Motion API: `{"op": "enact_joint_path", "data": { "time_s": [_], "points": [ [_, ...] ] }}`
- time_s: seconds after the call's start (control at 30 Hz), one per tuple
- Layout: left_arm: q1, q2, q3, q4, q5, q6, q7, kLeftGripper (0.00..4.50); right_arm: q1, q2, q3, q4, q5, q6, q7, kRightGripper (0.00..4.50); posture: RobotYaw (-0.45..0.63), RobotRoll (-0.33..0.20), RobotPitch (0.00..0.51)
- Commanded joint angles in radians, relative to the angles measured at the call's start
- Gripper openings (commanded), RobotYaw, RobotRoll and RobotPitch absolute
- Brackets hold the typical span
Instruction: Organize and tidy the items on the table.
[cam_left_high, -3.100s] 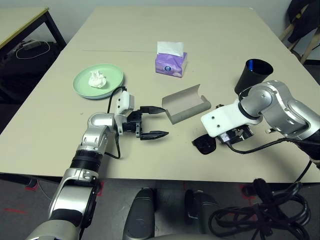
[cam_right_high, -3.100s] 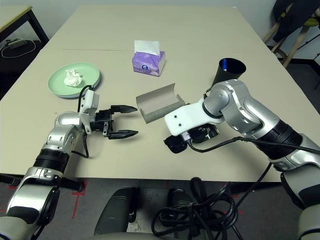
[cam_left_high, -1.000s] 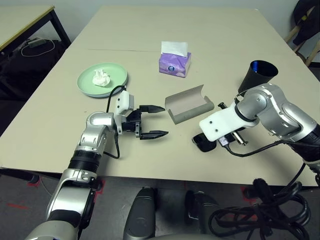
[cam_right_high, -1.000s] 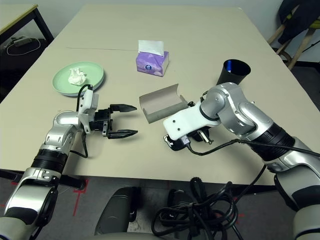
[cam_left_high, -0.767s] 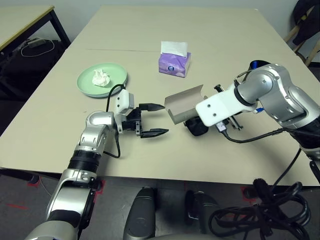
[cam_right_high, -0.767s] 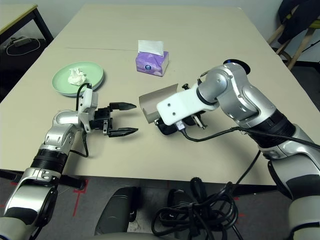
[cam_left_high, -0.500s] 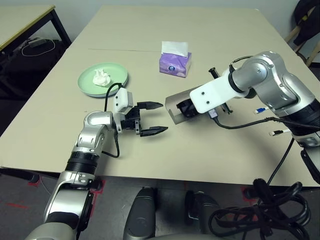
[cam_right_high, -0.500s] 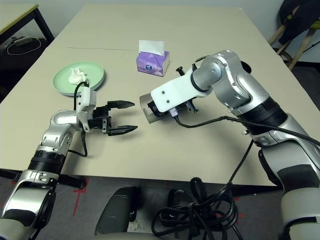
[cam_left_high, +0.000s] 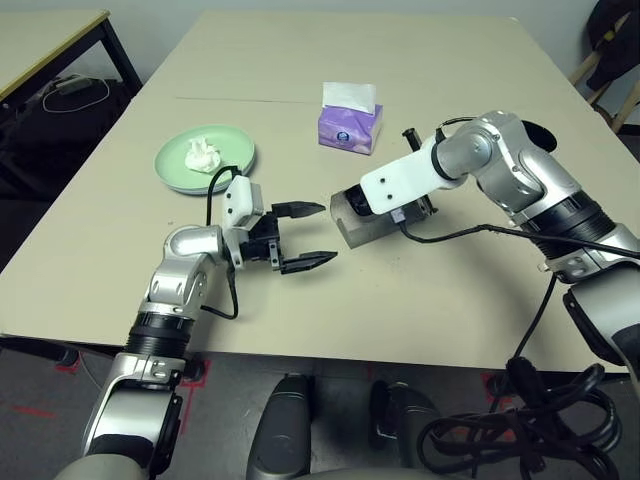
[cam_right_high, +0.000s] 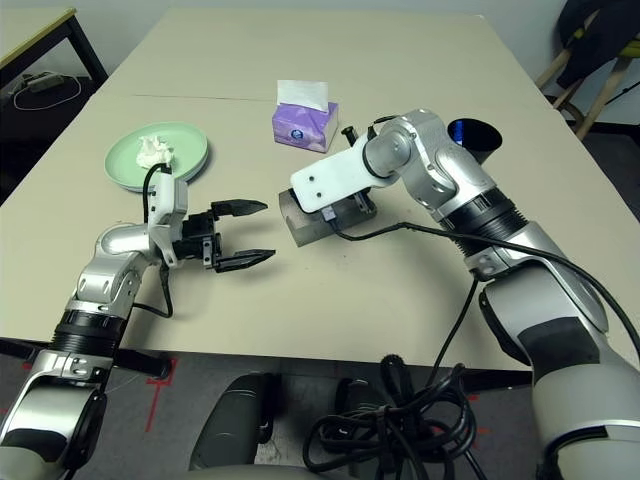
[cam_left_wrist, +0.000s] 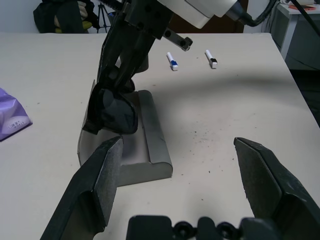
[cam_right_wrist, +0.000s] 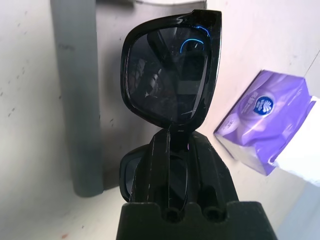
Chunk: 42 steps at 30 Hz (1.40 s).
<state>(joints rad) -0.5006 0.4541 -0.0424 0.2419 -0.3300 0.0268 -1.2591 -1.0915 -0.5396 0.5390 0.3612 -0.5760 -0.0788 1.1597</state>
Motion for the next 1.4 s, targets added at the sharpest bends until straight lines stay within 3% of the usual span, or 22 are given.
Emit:
{"op": "enact_joint_path", "data": {
  "time_s": [0.03,1.03,1.4],
  "points": [
    [0.006,0.012,-0.003,-0.024,-0.013,0.008,0.0,4.5,0.006,-0.002,-0.001,-0.005,-0.01,0.007,-0.01,0.39,0.24,0.0,0.106],
    [0.002,0.017,-0.02,-0.041,0.022,0.015,0.089,4.5,0.128,0.031,0.011,-0.027,-0.062,0.014,-0.11,0.39,0.24,0.0,0.103],
    [-0.003,0.02,-0.024,-0.037,0.022,0.014,0.089,4.5,0.127,0.022,0.01,-0.018,-0.069,0.008,-0.099,0.39,0.23,0.0,0.102]
  ]
}}
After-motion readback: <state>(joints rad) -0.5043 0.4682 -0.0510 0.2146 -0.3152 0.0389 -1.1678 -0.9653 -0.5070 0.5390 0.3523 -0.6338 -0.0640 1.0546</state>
